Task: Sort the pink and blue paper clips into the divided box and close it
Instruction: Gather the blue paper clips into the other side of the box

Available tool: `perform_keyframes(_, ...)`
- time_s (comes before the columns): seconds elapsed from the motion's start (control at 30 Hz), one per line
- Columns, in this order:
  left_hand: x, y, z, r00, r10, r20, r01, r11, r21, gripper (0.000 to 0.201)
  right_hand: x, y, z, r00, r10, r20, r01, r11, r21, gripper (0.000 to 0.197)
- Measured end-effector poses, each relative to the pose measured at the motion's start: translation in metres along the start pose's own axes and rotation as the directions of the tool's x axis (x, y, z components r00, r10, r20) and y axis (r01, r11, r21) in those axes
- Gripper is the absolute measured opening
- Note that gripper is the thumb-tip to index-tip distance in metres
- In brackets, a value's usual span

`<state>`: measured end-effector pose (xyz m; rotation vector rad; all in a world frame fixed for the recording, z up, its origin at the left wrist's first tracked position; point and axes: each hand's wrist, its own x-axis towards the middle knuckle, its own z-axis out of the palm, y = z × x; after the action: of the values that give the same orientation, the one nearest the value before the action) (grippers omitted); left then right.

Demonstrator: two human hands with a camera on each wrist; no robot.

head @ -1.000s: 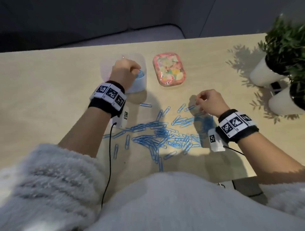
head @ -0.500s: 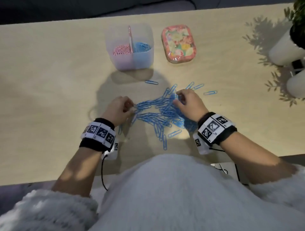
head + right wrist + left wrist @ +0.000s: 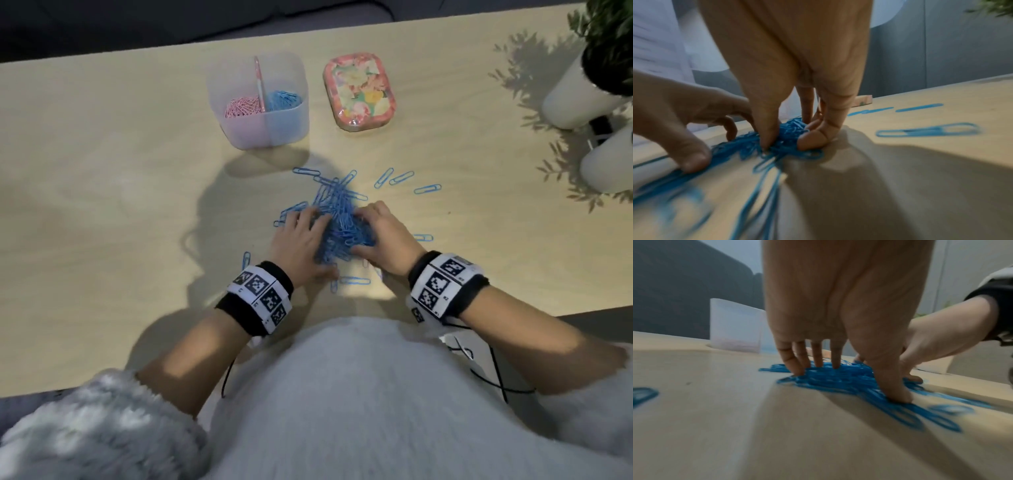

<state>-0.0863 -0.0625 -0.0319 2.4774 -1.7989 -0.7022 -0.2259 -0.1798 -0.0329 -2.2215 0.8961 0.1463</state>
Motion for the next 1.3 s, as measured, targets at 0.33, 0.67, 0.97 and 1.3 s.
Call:
perform_keyframes(0.33,0.022,-0.038,-0.043,1.000,-0.010,-0.028,0.006,0.993,-0.120,0.081,0.038,0.050,-0.083,0.917,0.326,-0.229,-0.358,0.927,-0.113,0.052)
perform_keyframes(0.67,0.044,-0.019,-0.040,0.998,-0.027,0.055,0.035,0.985,-0.168,0.056,0.044,-0.022,-0.015,1.000,0.011,0.016,-0.009,0.988,-0.154,0.062)
perform_keyframes(0.97,0.045,-0.030,-0.043,0.999,-0.033,0.000,0.032,0.977,-0.211,0.027,0.058,-0.029,-0.017,0.996,0.077,-0.047,-0.076,0.997,0.031,0.014)
perform_keyframes(1.3,0.037,-0.041,-0.055,0.993,-0.052,-0.104,0.029,0.978,-0.206,0.020,0.060,-0.046,-0.012,0.996,0.019,0.087,0.002,0.972,-0.235,0.050)
